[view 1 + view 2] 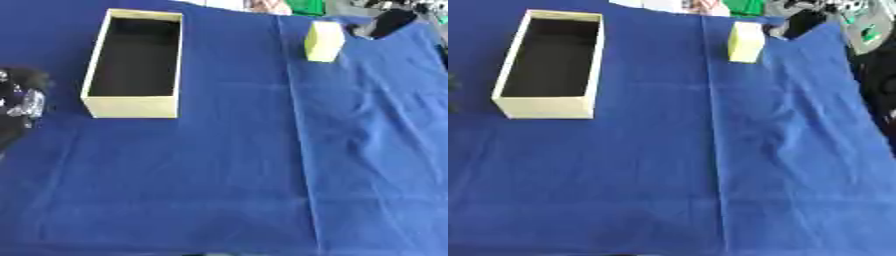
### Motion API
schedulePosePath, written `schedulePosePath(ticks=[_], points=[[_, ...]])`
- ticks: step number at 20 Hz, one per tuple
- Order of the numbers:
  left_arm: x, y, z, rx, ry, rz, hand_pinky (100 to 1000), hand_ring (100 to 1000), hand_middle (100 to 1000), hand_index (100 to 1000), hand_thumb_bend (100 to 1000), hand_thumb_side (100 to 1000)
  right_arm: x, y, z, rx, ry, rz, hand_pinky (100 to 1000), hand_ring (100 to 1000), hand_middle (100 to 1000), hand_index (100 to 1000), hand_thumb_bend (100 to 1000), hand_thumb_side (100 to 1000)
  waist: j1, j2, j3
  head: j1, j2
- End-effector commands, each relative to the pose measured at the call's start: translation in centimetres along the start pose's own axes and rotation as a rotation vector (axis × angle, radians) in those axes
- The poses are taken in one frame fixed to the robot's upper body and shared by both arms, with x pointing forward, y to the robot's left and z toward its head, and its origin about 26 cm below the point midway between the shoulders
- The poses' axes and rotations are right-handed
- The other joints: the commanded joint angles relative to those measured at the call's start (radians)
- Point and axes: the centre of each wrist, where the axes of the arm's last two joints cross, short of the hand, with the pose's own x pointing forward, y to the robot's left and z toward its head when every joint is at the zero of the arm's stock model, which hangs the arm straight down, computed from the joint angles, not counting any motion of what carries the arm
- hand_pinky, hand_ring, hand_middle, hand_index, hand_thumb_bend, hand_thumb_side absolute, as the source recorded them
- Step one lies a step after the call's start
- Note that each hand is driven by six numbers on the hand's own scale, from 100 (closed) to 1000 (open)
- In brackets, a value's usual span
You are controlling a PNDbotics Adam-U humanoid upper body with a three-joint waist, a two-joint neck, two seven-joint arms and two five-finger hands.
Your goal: Pick up objects on the table and place them in the box.
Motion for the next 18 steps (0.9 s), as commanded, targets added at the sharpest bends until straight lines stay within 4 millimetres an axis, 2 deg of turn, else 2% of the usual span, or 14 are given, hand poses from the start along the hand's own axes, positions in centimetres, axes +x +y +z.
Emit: schedulePosePath(ticks=[1, 18], points=[[1.1, 0.3, -0.4, -0.014, -0.039, -0.017, 470, 696, 631, 630, 100, 250, 0.0, -1.5, 0.4, -0.037, 0.012, 0.01, 882, 956, 887, 952, 235, 100, 0.006, -0.015, 0.003, -0.007, -0.016], [1.2, 0.0, -0.6, -0.031, -0.047, -0.009, 472, 698, 634, 632, 100, 249, -0.5, 0.5, -0.8, -0.026, 0.055, -0.01, 925, 987, 921, 962, 241, 104, 0.013, -0.006, 0.021, -0.018, -0.012]])
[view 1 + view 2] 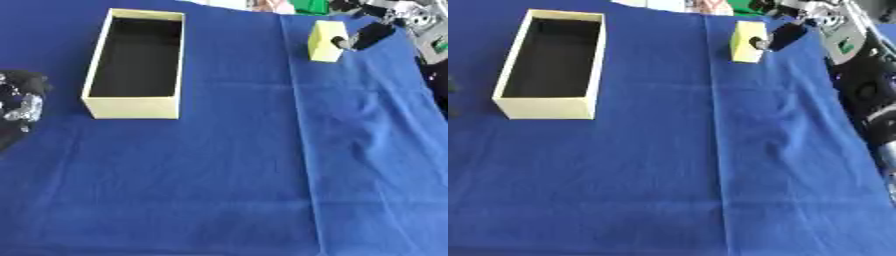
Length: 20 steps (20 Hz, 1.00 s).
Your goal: Pick up objects on the table and place them in the box.
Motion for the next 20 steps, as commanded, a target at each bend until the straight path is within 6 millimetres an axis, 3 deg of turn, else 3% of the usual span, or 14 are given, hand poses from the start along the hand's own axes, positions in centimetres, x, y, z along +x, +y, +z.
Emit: schedulePosePath(ticks=[1, 20], points=[[1.0, 0.2, -0.4, -0.009, -0.036, -0.01, 472, 698, 634, 632, 100, 249, -0.1, -1.4, 0.5, -0.037, 0.012, 0.014, 925, 986, 920, 962, 237, 111, 0.007, -0.016, 0.0, -0.005, -0.005], [1.1, 0.1, -0.4, -0.009, -0.041, -0.005, 472, 699, 635, 632, 100, 249, -1.5, 0.4, 0.3, -0.036, 0.07, 0.026, 953, 1000, 945, 970, 229, 137, 0.012, -0.015, 0.012, -0.005, -0.007]])
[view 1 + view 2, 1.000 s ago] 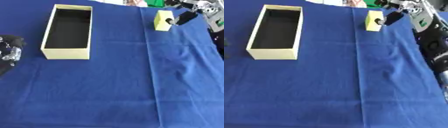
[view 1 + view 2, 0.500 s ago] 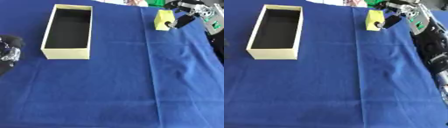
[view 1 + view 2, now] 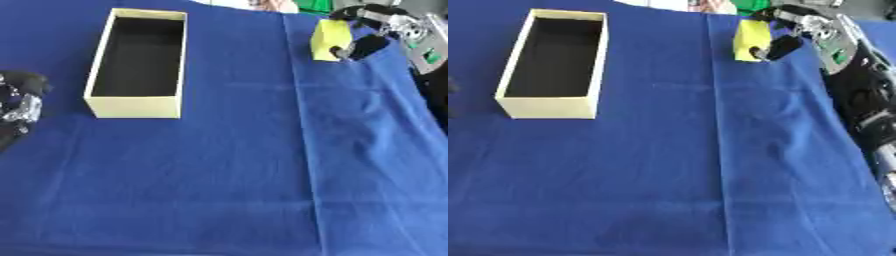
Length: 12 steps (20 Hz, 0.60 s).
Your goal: Pick up objects on the table and place them in the box.
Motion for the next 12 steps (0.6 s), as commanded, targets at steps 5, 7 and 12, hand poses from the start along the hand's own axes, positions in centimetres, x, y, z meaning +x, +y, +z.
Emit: schedulePosePath(ticks=[5, 7, 12], points=[[1.09, 0.32, -0.37, -0.007, -0.039, -0.015, 472, 700, 635, 632, 100, 249, -0.4, -1.17, 0.58, -0.027, 0.024, 0.028, 930, 973, 893, 955, 202, 138, 0.006, -0.018, 0.001, 0.0, -0.007], [1.09, 0.32, -0.37, -0.008, -0.04, -0.015, 472, 700, 635, 632, 100, 249, -0.4, -1.12, 0.57, -0.029, 0.025, 0.03, 912, 951, 842, 922, 184, 119, 0.007, -0.018, 0.0, 0.0, -0.006], [1.06, 0.34, -0.36, -0.006, -0.038, -0.014, 472, 700, 635, 632, 100, 249, -0.29, -1.26, 0.62, -0.058, 0.025, 0.044, 873, 892, 586, 771, 100, 100, 0.007, -0.018, -0.002, 0.002, -0.007]])
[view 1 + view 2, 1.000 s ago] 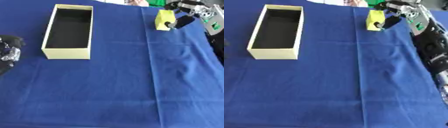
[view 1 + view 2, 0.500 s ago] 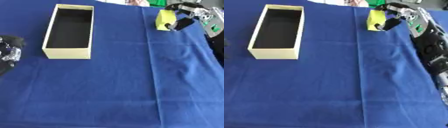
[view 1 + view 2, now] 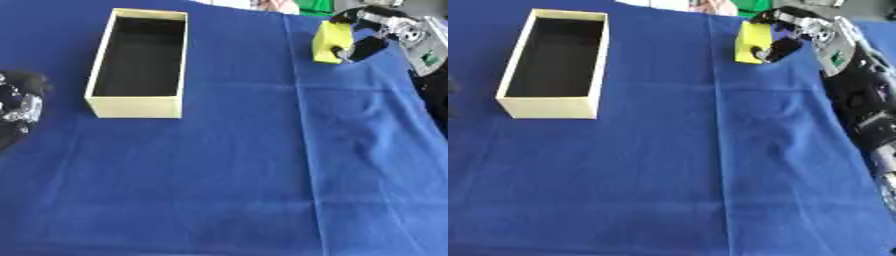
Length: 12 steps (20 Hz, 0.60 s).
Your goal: Pick up objects on the table and place them in the box.
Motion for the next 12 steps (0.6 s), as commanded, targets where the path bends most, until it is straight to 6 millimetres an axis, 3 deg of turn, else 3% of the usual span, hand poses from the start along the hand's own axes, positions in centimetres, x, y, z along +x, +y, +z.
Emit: schedulePosePath(ticks=[1, 3, 12], points=[[1.1, 0.3, -0.3, -0.004, -0.036, -0.015, 472, 700, 635, 632, 100, 249, -0.1, -1.5, 0.6, -0.047, 0.011, 0.031, 865, 877, 543, 761, 100, 100, 0.007, -0.018, -0.003, 0.001, -0.007], [1.1, 0.3, -0.4, -0.003, -0.037, -0.015, 472, 700, 635, 632, 100, 249, -0.1, -1.5, 0.6, -0.063, 0.013, 0.034, 856, 859, 495, 749, 100, 100, 0.007, -0.018, -0.004, 0.002, -0.007], [1.1, 0.4, -0.3, 0.0, -0.038, -0.015, 472, 700, 635, 632, 100, 250, 1.2, -2.5, 0.7, -0.133, -0.054, 0.061, 839, 841, 468, 745, 100, 100, 0.005, -0.025, -0.013, 0.003, -0.007]])
